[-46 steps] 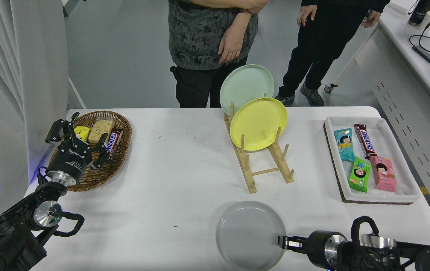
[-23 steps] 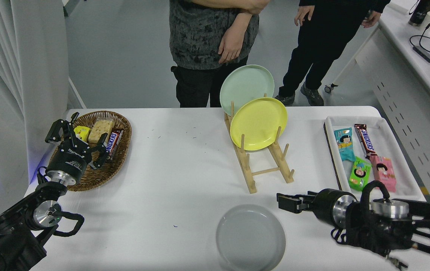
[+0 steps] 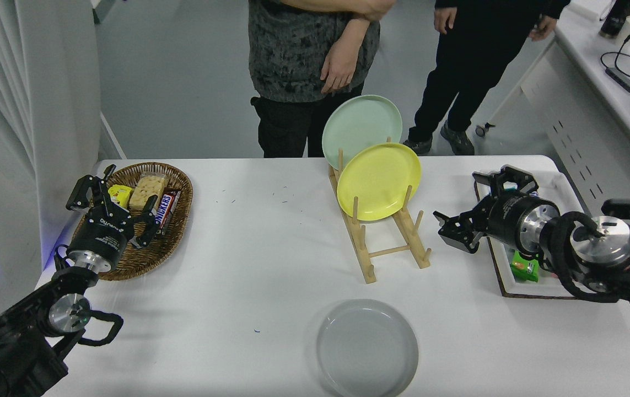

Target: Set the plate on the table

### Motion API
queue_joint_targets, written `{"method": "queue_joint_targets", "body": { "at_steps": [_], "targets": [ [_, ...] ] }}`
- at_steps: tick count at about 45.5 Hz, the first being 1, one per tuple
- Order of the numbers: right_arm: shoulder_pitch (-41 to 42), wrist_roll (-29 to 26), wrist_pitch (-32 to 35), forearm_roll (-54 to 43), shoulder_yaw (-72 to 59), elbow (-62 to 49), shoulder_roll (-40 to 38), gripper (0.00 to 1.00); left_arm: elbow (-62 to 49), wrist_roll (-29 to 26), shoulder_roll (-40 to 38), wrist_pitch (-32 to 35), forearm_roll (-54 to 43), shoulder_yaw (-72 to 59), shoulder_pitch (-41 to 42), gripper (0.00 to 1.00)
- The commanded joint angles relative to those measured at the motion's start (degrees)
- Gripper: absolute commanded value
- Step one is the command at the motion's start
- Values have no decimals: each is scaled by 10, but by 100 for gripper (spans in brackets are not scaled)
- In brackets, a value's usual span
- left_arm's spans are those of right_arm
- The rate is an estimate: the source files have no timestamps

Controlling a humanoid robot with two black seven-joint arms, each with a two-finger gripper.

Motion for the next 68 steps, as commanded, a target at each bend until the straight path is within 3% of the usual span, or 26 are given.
{"method": "queue_joint_targets", "body": {
  "at_steps": [1,11,17,23,31,42,55,68],
  "targets": [
    [53,-15,62,-256,-50,-98,18,100,0,0,0,0,0,0,0,98],
    [-12,-14,125,-472,12,-239,33,100,0,0,0,0,0,0,0,98],
    [-150,-10,170,-619,188,-333,35,100,0,0,0,0,0,1,0,98],
    [-257,-6,199,-682,340,-386,52,100,0,0,0,0,0,1,0,98],
    [-344,-5,237,-686,434,-417,61,100,0,0,0,0,0,0,0,98],
    [-453,-6,265,-679,608,-458,134,100,0,-1,0,0,0,1,0,98],
    [-504,-6,265,-673,668,-470,181,100,0,-1,0,0,0,1,0,98],
    [-506,-6,292,-606,684,-474,200,100,0,-1,0,0,0,1,2,98]
  ]
}}
